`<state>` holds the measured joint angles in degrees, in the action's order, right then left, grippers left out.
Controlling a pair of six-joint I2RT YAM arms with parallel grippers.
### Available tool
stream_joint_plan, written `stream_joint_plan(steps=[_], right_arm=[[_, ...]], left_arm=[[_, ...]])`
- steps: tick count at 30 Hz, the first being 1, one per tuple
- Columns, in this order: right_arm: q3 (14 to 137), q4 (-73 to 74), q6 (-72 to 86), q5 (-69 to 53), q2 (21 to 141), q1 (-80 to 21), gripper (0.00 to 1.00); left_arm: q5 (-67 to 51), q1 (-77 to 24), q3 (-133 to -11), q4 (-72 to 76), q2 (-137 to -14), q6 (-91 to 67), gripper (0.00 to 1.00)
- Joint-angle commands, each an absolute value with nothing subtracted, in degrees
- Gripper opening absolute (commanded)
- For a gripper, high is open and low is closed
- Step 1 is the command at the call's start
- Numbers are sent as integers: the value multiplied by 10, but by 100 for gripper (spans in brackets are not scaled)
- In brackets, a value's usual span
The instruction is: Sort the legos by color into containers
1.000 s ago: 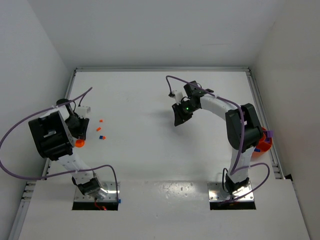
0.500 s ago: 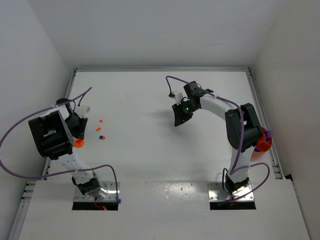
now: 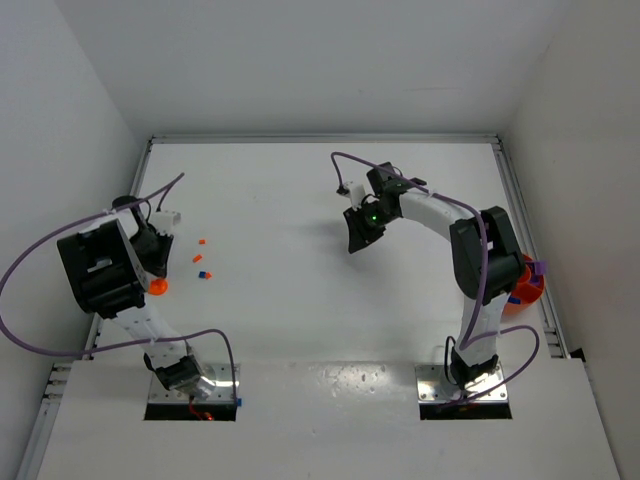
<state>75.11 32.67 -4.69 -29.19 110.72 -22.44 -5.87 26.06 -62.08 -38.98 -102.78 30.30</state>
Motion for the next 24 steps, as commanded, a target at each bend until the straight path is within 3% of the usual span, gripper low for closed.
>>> stream_joint_plan(steps=[1, 6, 12, 14, 18, 24], right_arm=[[761, 316, -44, -302, 1104, -229, 24], [715, 262, -49, -322, 1049, -229, 29], [701, 246, -76, -337, 1007, -235, 29], [701, 235, -100, -351, 990, -235, 29], [692, 165, -118, -382, 921, -245, 34], [684, -43, 16, -442, 928, -275, 34]], left_arm=[[-131, 249, -628, -394, -1040, 325, 14], [-303, 249, -673, -497, -986, 343, 13], [-587, 243, -772, -662, -1033, 358, 13], [-637, 225, -794, -735, -1075, 399, 13], [-728, 192, -781, -746, -1091, 388, 13], [-798, 113, -764, -746, -1083, 349, 13]])
